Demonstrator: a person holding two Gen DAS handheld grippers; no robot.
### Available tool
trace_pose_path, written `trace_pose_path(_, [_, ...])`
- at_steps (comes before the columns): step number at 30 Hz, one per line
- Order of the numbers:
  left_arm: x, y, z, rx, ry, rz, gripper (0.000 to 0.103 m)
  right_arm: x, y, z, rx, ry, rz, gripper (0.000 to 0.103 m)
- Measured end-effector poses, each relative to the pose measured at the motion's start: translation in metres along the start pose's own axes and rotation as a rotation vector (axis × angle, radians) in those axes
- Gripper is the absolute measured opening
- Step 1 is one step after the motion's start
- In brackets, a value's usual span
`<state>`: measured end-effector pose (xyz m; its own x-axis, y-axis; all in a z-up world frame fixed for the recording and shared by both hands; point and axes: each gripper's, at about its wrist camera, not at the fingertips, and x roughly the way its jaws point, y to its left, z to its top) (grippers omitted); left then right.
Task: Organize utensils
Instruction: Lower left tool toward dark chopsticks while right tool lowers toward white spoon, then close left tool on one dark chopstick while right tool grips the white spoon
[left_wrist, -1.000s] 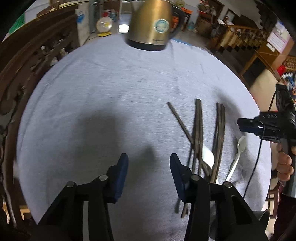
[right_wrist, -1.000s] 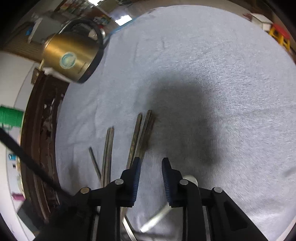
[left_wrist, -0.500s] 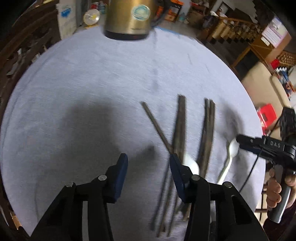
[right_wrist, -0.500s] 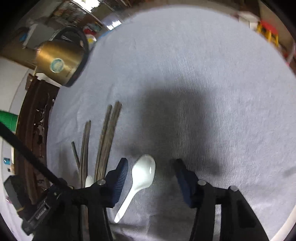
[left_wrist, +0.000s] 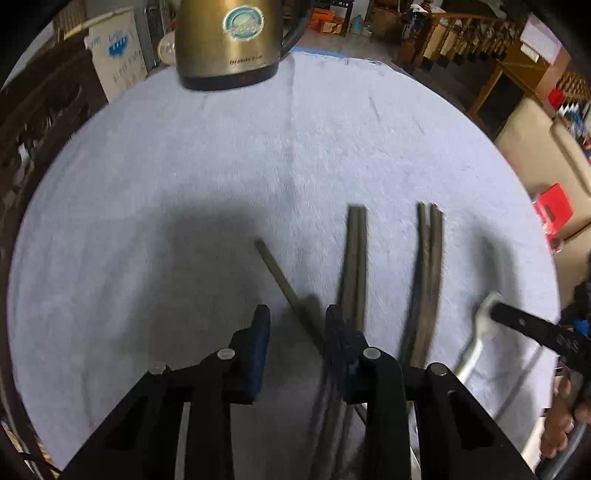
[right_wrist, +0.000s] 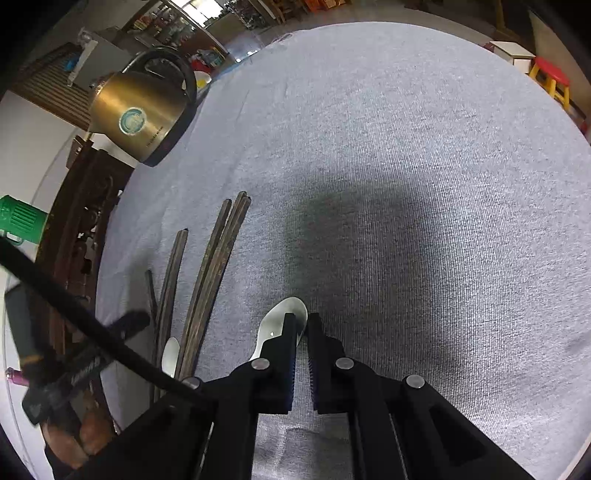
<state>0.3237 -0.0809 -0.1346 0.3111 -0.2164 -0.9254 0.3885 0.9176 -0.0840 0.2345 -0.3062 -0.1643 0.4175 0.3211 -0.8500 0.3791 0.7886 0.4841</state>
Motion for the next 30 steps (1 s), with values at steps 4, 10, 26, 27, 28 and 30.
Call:
trace_pose_path(4, [0.006,-0.004,0.018,0.022,0.012,-0.003,0.032,-0.009,-0.015,-0.005,0.012,0.007,0.035,0.006])
trace_pose_path(10, [0.017,-0.013,0.035,0.111,0.017,-0.011,0.032,-0.014,-0.023,-0.007,0.002,0.020,0.059,0.005])
trace_pose_path(26, [0.029,-0.035,0.051,0.181,0.029,-0.060,0.032,-0.010,-0.027,-0.003,0.011,0.026,0.100,0.004])
trace_pose_path(27, [0.029,-0.030,0.053,0.170,0.031,-0.057,0.030,-0.011,-0.028,-0.003,0.010,0.025,0.097,0.004])
trace_pose_path(28, [0.028,-0.028,0.054,0.159,0.034,-0.064,0.025,-0.010,-0.027,-0.003,0.009,0.025,0.095,0.004])
trace_pose_path(30, [0.027,-0.025,0.053,0.141,0.034,-0.056,0.015,-0.010,-0.027,-0.002,0.007,0.024,0.093,0.004])
